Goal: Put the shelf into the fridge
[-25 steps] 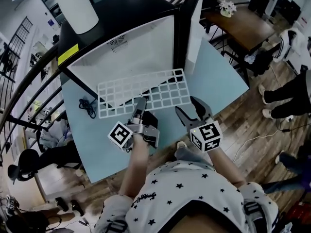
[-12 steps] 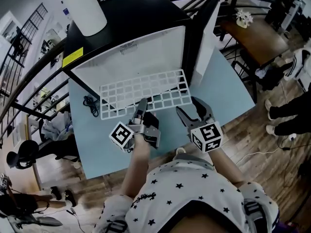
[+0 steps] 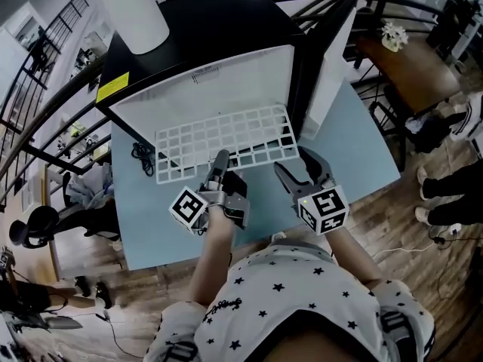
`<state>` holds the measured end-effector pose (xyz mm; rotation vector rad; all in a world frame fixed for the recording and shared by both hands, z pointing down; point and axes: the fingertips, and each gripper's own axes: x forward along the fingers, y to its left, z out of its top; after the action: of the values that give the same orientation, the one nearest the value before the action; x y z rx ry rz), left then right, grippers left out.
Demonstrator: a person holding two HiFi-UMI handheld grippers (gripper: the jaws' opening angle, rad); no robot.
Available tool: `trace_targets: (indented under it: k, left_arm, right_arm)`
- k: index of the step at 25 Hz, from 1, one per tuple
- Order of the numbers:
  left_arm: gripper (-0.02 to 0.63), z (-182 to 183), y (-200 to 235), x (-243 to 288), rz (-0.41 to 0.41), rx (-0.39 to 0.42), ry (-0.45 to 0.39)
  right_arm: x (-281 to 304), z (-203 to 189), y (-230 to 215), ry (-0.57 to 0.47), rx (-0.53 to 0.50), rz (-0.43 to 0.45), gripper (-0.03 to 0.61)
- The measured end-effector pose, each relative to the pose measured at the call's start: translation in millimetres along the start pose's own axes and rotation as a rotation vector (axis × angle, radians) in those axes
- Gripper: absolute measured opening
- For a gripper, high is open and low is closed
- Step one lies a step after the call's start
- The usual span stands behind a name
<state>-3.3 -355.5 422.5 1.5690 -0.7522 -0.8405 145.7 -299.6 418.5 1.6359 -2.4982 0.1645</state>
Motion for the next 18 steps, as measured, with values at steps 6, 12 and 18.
trace_targets:
  k: [6,12,18]
  left_arm:
    - [0.034,-0.6,0.2,1.8,0.005,0.009,-0.024]
    - [0.034,-0.1,0.8,3.1,0.004,0.016,-0.049]
    - [0.034,-0.7,2.2,3.6,-0.006,0.010,-0.079]
  right_arm:
    - [4.2,0.4,-4.3,0.000,-0.009,0.049,0.249]
    - [7.3,0.3,-6.3,-0.006,-0.022,0.088,0.249]
    - [9.6,-1.8,-8.7,-0.002,-0.040,0.120,0.256]
